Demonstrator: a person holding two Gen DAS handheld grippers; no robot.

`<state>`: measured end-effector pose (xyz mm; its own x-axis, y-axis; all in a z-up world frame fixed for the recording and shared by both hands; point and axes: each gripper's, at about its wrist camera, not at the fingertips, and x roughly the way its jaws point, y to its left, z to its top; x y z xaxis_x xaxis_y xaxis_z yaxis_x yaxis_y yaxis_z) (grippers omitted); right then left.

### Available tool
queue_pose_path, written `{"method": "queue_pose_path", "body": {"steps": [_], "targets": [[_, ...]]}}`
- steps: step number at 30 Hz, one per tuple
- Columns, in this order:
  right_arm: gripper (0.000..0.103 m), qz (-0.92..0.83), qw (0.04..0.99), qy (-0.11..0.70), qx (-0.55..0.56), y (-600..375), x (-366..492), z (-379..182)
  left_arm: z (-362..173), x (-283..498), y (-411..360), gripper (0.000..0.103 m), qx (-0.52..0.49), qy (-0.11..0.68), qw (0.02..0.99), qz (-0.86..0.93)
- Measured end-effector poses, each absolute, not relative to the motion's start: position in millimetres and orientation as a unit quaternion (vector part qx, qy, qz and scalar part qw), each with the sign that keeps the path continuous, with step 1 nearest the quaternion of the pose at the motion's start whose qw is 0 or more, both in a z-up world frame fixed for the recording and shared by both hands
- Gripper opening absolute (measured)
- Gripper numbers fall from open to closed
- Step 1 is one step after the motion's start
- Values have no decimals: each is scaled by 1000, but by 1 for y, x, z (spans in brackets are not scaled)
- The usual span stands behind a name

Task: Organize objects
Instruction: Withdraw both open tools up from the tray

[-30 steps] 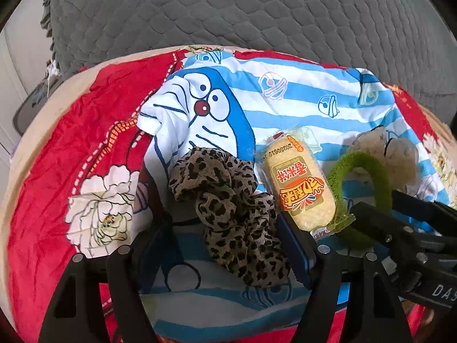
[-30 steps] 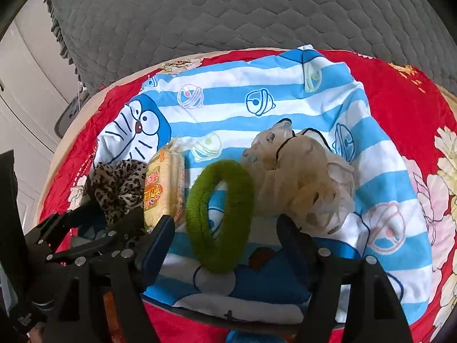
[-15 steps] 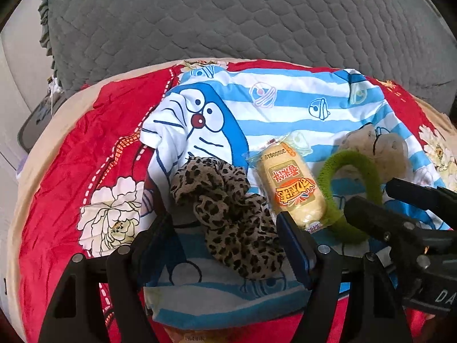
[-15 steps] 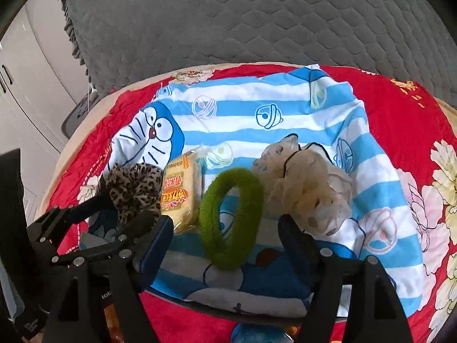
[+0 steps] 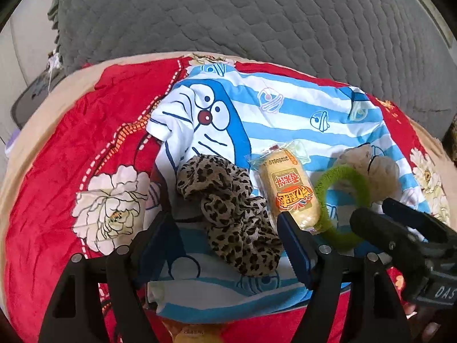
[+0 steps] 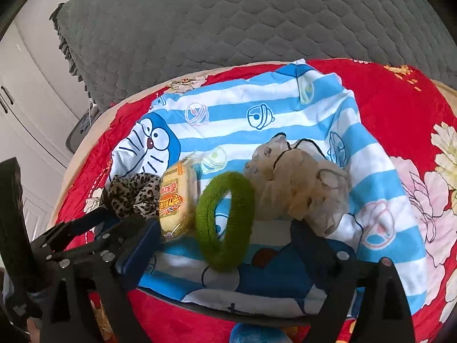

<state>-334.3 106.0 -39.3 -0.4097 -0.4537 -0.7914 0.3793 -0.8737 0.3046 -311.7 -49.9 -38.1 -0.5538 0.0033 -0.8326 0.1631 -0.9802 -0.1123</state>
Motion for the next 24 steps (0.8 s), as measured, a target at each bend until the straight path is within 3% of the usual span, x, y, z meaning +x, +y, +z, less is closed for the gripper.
{"method": "queue_pose_path", "body": {"steps": [6, 14, 24], "targets": [[102, -838, 258, -51, 478, 107, -333, -36, -34, -306, -52, 78, 459, 110, 28, -881], [102, -839, 261, -42, 475, 108, -330, -29, -29, -302, -48, 79, 453, 111, 17, -884], [102, -841, 235, -21, 487, 114, -321, -18, -14, -293, -41, 79, 456, 72, 52, -885]]}}
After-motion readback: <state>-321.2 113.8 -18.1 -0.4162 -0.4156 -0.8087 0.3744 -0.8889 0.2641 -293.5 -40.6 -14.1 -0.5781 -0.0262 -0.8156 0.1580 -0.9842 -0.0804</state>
